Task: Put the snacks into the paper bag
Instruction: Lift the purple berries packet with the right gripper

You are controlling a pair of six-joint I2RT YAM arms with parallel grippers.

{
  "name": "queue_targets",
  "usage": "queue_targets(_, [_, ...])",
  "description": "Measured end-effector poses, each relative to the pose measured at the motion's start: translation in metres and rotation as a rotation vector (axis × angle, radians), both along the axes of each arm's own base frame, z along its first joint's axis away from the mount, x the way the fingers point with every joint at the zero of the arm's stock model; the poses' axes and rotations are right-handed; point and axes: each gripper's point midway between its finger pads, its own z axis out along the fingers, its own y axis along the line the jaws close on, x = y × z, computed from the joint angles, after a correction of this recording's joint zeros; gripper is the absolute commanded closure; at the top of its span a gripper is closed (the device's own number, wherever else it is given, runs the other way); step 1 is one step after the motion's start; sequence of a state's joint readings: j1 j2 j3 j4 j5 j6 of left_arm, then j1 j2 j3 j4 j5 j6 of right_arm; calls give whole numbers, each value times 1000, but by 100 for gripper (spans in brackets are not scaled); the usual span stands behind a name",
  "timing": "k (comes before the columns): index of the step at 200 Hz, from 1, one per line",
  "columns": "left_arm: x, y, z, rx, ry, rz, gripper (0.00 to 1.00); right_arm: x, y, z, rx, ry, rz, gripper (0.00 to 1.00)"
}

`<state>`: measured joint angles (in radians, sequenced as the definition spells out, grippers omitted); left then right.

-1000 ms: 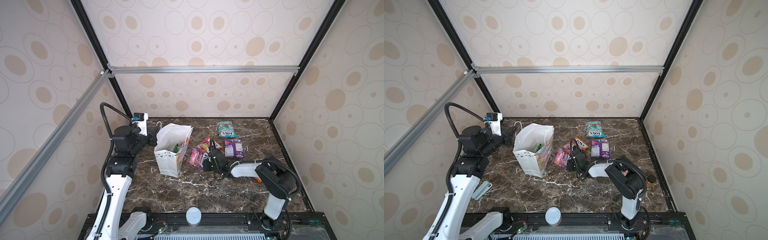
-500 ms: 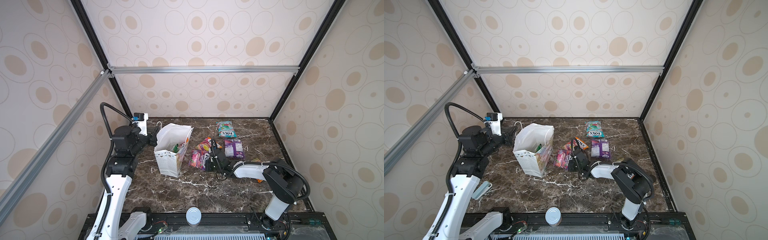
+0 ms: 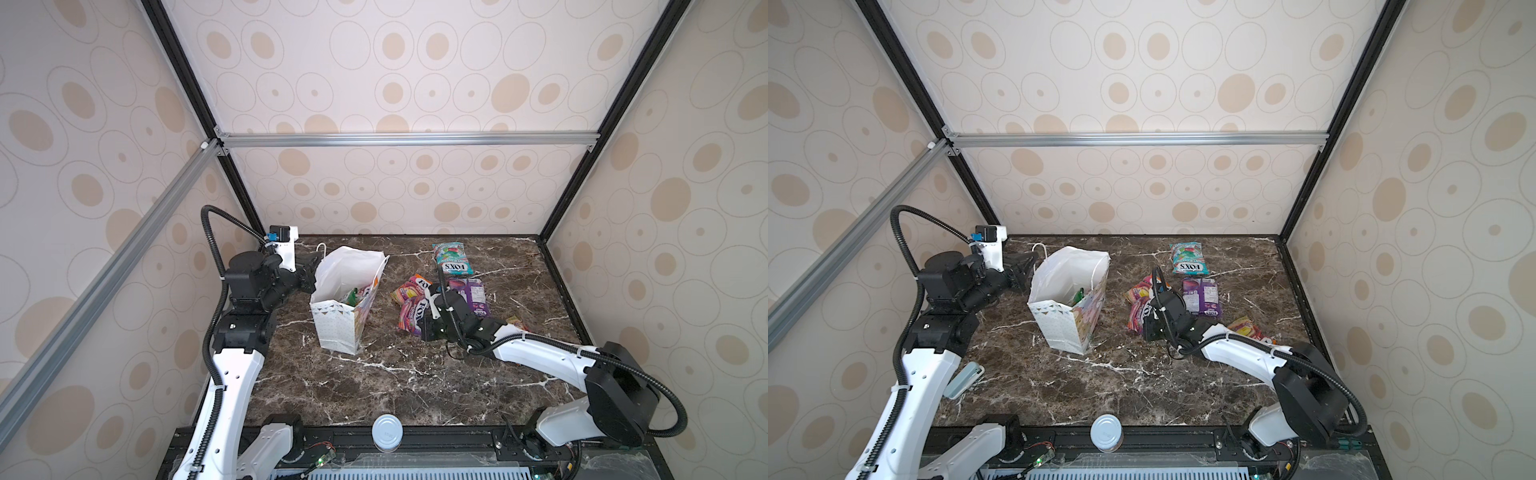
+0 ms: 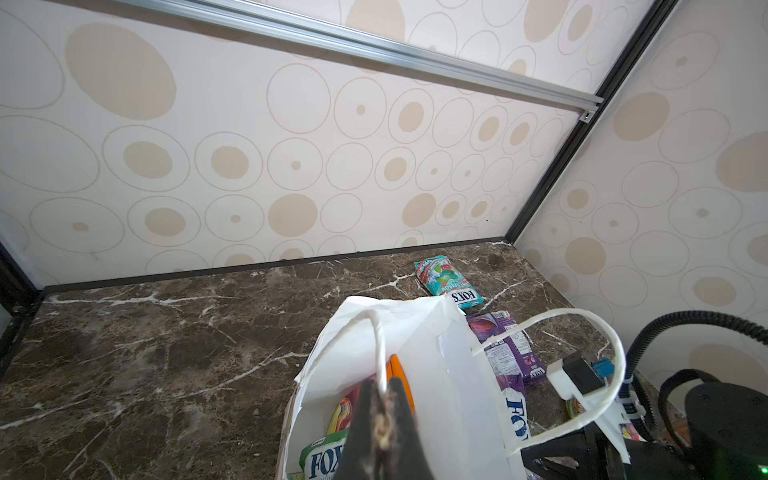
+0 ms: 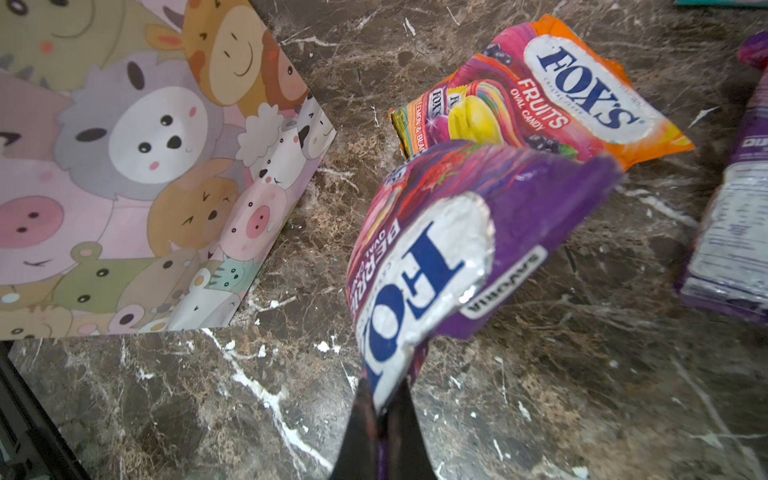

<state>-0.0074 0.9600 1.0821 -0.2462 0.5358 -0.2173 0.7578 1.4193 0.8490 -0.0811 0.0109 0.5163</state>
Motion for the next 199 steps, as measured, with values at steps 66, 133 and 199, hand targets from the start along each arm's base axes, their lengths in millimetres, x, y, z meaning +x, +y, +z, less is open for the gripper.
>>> queue_targets(66, [-3,-3,2,-7,-8,-20,100,-14,-12,39,9,-52,34,100])
queue_targets(133, [-6,-4,3,-9,-13,-26,100,-19,-22,57,-30,-80,47,100])
queue_targets(199, [-6,-5,3,-10,-12,-29,100,-25,-32,98,-38,-154,66,100])
